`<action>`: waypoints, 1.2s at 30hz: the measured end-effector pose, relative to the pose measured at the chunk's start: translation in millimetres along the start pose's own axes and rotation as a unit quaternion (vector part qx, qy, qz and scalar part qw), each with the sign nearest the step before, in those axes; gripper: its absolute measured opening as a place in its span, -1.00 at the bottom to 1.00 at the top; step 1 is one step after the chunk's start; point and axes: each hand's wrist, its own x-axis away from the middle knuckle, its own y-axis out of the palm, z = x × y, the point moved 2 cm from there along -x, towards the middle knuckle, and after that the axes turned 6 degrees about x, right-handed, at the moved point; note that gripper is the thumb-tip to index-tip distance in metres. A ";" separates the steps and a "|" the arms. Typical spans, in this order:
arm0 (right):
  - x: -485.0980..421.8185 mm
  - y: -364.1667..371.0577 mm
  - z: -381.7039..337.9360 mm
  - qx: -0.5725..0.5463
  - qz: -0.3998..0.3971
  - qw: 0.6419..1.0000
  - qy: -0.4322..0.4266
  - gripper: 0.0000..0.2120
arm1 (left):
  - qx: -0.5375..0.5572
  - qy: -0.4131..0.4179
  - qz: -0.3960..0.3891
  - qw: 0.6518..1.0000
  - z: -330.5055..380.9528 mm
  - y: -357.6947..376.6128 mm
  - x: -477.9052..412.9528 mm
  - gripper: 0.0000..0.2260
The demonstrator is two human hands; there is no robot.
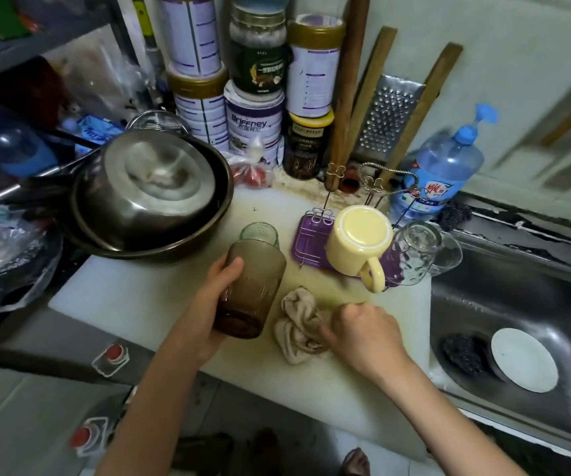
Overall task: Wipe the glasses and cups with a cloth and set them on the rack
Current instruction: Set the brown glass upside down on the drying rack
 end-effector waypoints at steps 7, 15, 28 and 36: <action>4.3 -42.8 0.6 -0.402 0.056 0.904 -0.134 0.16 | 0.011 -0.055 -0.059 0.997 14.9 43.1 -2.7 -0.48; -13.6 -47.8 -8.8 -0.605 -0.027 0.796 -0.020 -0.19 | -0.154 -0.051 -0.165 0.973 45.4 58.1 -26.7 -0.24; -58.5 -41.1 -37.4 -0.844 -0.047 0.527 0.086 -0.49 | -0.362 0.159 -0.091 0.914 65.8 78.8 -78.5 -0.35; -72.5 -41.3 -39.0 -0.863 -0.068 0.478 0.151 -0.53 | -0.441 0.081 -0.098 0.888 67.6 95.5 -106.8 -0.45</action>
